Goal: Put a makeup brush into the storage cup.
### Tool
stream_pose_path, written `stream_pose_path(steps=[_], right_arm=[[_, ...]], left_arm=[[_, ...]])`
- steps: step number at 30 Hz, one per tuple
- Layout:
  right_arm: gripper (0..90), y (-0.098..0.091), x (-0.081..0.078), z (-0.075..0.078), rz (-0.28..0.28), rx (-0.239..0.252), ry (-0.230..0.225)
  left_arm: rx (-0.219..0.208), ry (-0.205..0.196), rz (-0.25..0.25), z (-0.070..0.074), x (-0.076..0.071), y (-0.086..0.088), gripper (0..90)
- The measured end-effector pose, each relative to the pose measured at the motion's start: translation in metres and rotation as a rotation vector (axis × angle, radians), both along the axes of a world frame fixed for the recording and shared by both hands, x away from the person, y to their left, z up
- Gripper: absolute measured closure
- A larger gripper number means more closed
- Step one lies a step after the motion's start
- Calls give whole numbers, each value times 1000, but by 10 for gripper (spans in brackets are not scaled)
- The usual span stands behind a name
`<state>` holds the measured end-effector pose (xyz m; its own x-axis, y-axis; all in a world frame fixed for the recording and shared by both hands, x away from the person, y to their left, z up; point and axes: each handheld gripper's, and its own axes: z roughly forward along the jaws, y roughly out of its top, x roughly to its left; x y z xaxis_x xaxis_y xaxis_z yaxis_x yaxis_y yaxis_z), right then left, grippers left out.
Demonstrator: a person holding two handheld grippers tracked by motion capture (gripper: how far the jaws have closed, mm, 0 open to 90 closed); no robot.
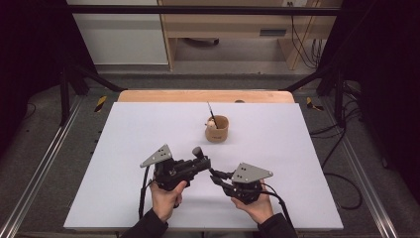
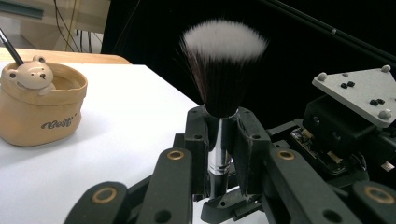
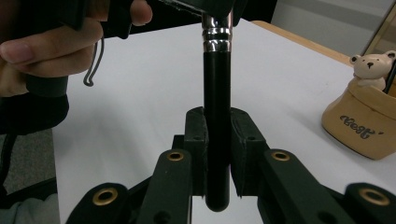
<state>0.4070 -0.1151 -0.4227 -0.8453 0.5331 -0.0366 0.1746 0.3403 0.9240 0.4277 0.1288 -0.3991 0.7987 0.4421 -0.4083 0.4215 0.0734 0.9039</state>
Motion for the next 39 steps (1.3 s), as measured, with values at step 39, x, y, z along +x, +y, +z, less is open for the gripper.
stream_pose_path(steps=[39], right_arm=[[703, 3, 0, 7, -49, 9, 28]], left_arm=[[196, -90, 32, -1, -11, -21, 772]])
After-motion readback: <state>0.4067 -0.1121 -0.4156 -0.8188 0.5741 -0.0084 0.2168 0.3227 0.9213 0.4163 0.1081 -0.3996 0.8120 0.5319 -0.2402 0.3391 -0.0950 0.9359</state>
